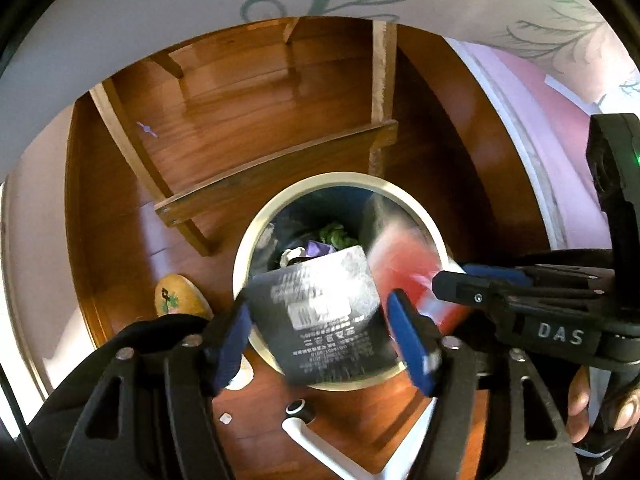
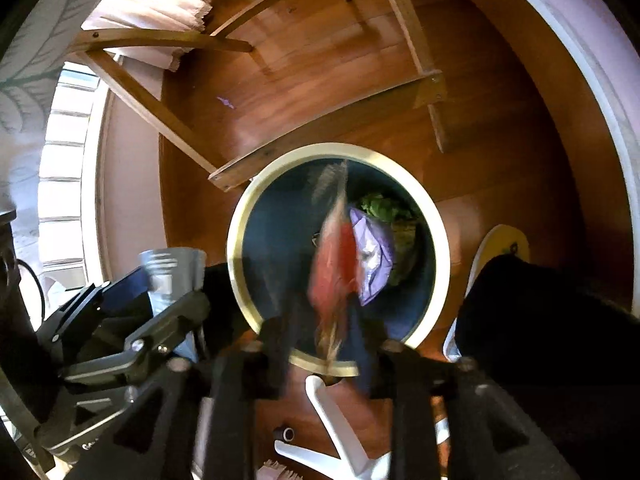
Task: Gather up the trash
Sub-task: 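Carry both items down over the bin and open both tools to drop them, then raise both open tools from the bin back toward the table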
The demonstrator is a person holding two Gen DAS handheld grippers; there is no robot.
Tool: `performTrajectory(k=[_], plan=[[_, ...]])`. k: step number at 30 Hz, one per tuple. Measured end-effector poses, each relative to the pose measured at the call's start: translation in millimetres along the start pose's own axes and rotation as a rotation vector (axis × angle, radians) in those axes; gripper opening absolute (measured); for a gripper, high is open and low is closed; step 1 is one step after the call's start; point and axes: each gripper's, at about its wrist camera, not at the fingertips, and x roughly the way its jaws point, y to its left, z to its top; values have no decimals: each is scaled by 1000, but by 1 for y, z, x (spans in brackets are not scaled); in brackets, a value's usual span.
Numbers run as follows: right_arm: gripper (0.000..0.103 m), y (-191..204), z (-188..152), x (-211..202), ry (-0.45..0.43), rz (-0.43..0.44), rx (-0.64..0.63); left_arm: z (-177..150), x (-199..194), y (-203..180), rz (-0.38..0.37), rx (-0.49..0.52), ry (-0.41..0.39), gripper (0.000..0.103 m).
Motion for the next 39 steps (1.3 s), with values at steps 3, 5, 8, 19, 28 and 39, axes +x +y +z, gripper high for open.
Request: performTrajectory(k=[3,5,8,19,28,39], plan=[[49,-2,1,-2,-21,-10,2,1,-2,2,6,-10,-11,93],[49,-2,1,-2,-28,-13,1,0,-3,3,8,-13,-17,93],[49,0,1,-3,-36,-27,-15,0,-3,2,18,-10,-27,93],[49,2,0,-9,-74,-49,-46,0,-12,13,28,-68,-56,93],[50,15,-9,-25,-122,-79,-125,-8,-38,9,33,-54,-119,93],[50,47,-38,-89,-286,-120,-266,-32,-112,-2,19,19,-215,93]])
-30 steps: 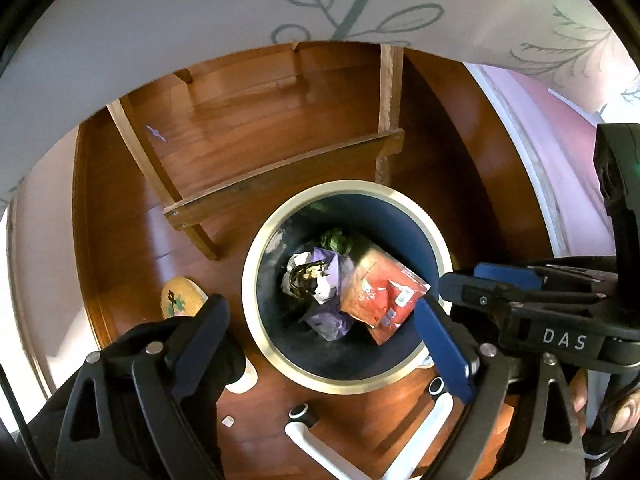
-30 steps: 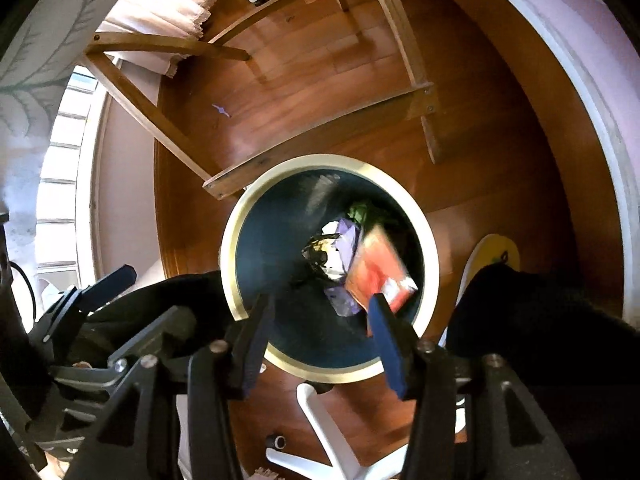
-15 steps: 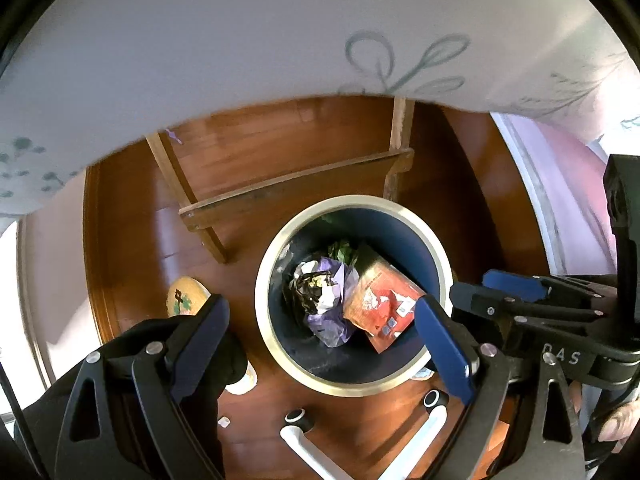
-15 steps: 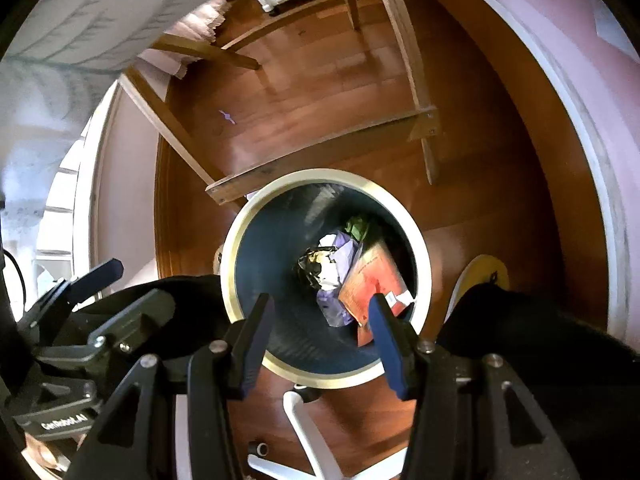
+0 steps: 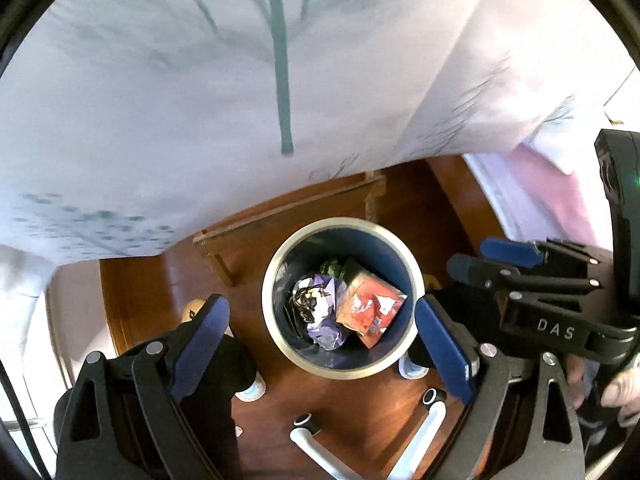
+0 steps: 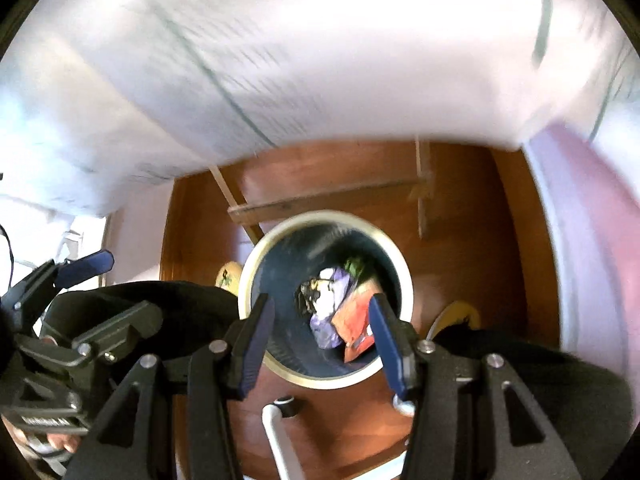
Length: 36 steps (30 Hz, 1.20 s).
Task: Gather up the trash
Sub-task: 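Raise both open tools from the bin back toward the table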
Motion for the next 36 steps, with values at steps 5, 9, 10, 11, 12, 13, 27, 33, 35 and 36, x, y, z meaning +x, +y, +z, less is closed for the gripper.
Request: performTrajectory(k=[5,9,10,11,12,13,27,33,35,36], plan=[[50,16,-3,-57,-149,-29,-130,-1,-57,-4,17,51,-101,93],[50,28,-4,-96,-256,-66,-220,6,-99,-8,62,95,-185,93],[50,32,-3,-106,-285,-73,-242,9,-112,-9,66,104,-210,93],[50,35,-3,-116,-315,-81,-265,12,-122,-10,72,111,-227,93],[50,38,-2,-126,-343,-90,-285,14,-130,-10,79,118,-243,93],[50,41,0,-137,-369,-93,-296,18,-143,-12,91,129,-268,93],[49,64,72,-249,-561,-2,-332,115,-233,-11,112,135,-340,93],[49,51,143,-274,-568,-20,-295,186,-248,-2,99,130,-341,93],[49,42,176,-278,-564,-26,-269,211,-246,-1,84,125,-329,93],[49,37,190,-278,-558,-26,-258,224,-245,-2,78,124,-322,93]])
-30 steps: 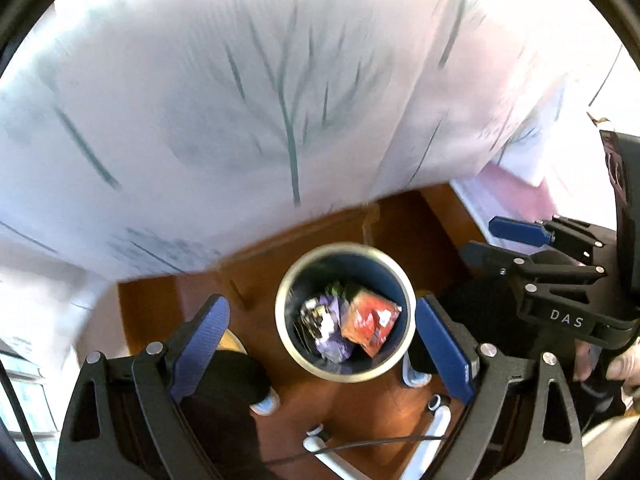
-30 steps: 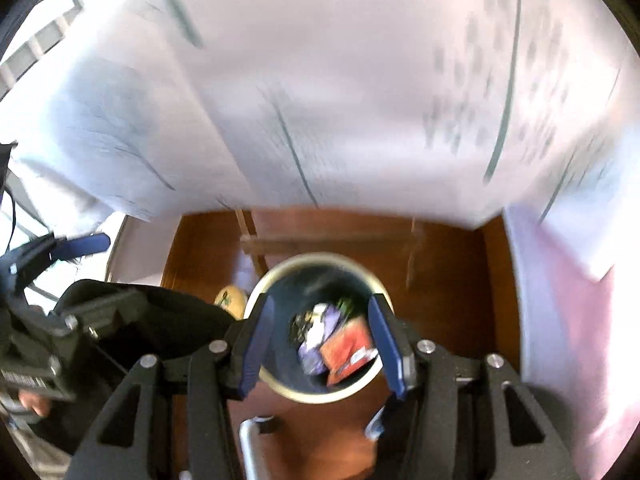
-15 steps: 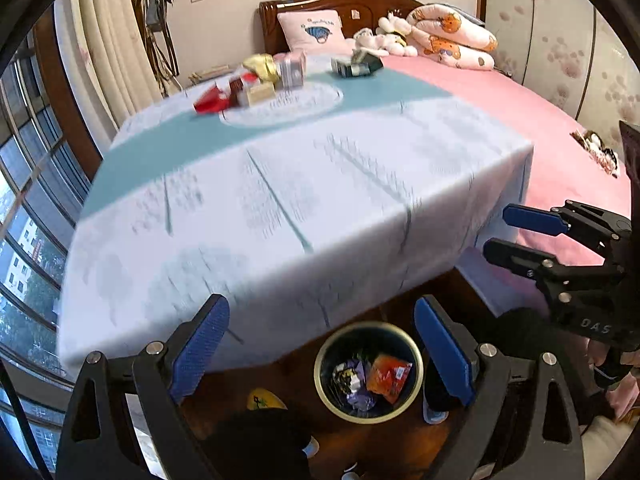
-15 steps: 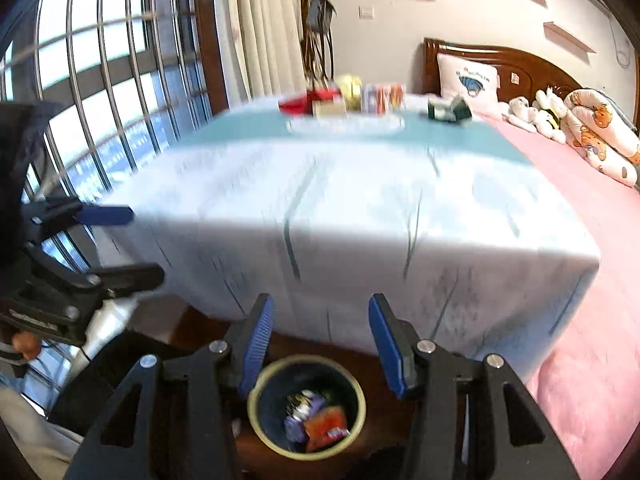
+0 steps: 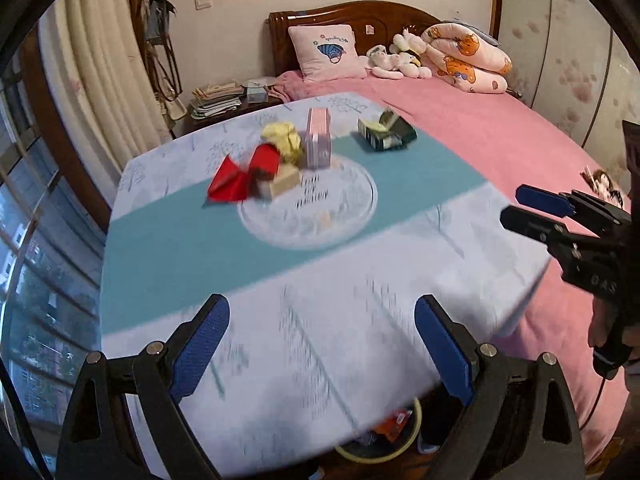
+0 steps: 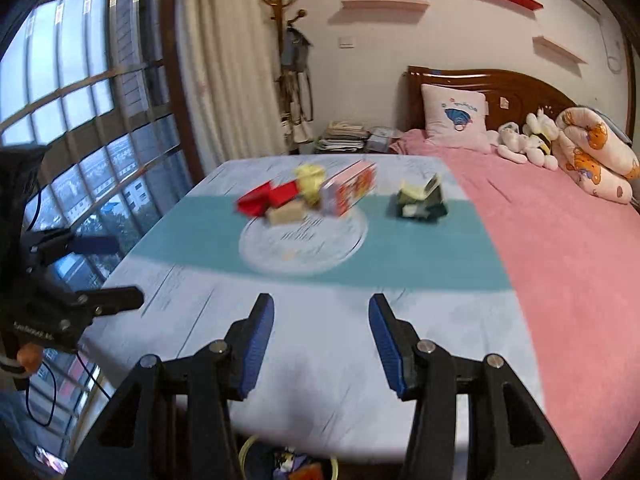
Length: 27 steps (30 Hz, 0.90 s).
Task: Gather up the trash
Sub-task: 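Raise both open tools from the bin back toward the table, then grasp the green-yellow box with the right tool while the left tool grasps the pink carton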
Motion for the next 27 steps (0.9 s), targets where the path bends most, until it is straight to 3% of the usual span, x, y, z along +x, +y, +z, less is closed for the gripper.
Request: performTrajectory(k=[9,16,21,27], plan=[[50,-101,86,93,64,-44,184,125,91,1,-11,2,32,93],[49,-165,107,170,139,-45,339,197,168,-4,-5,-15,48,92],[49,-194,106,218,184,2,441,223,221,-6,-29,-40,90,84],[49,-199,101,249,226,47,449,233,268,-10,4,-43,135,84]])
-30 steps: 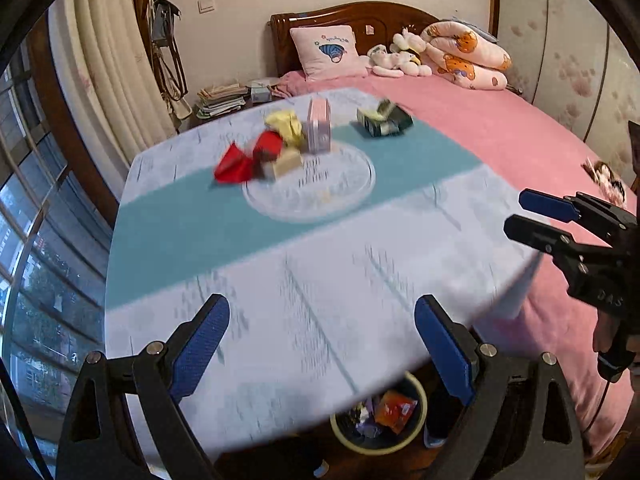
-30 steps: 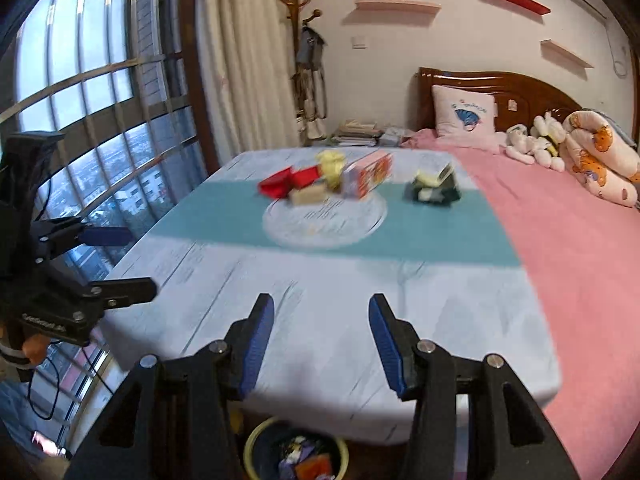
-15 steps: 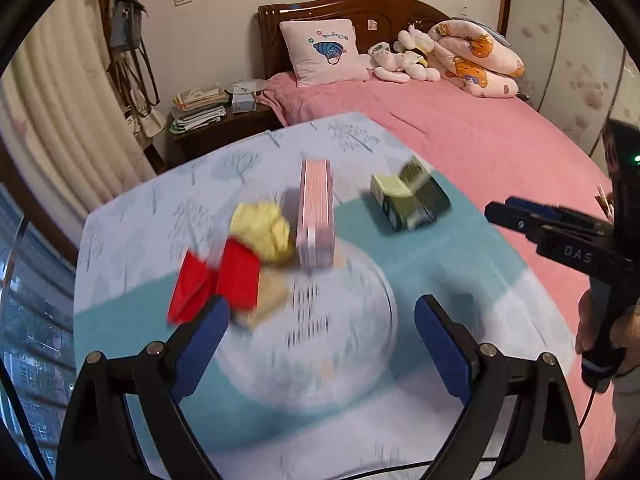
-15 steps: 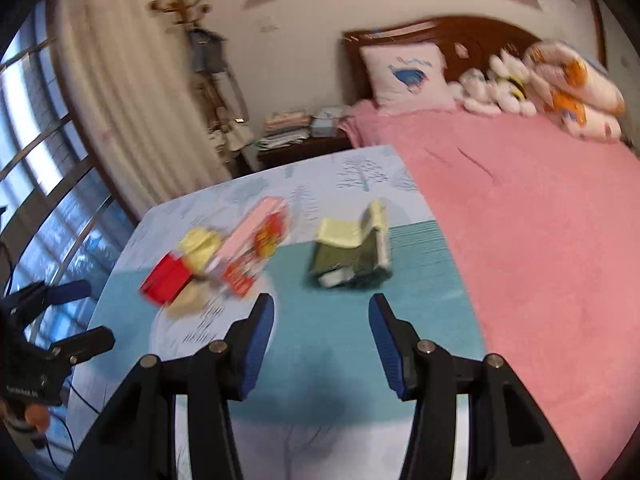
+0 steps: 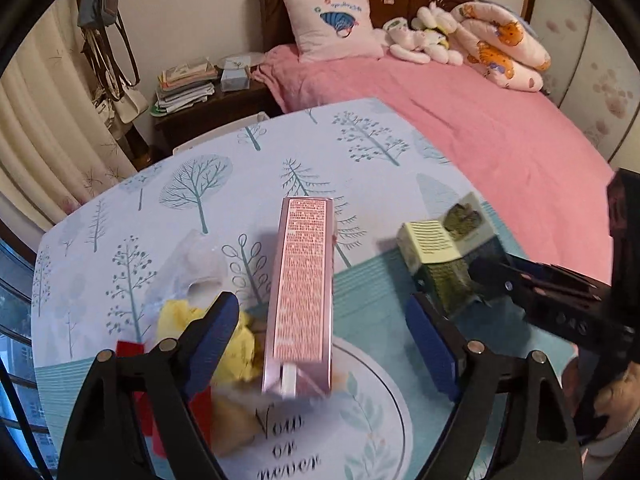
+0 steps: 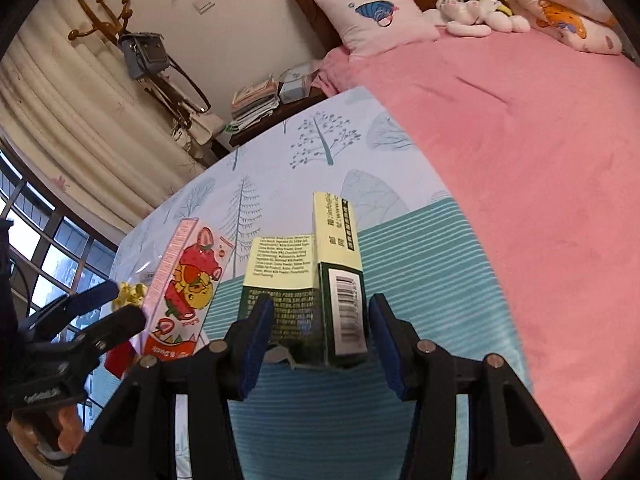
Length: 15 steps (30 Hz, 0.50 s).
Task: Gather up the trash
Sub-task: 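Grasp the green-yellow box with the right tool while the left tool grasps the pink carton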
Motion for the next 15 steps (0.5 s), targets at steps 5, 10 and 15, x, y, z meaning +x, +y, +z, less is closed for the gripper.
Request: performTrajectory(k=[5,10,15], plan=[[49,0,0,12,15,18,-15,4,30,5,14,-17,45,74],[36,1,-1,18,12,33,-23,3,44,8,-16,-29,78,53],[27,0,-3,17,5,63,-3,-4,40,0,-22,-23,62,37]])
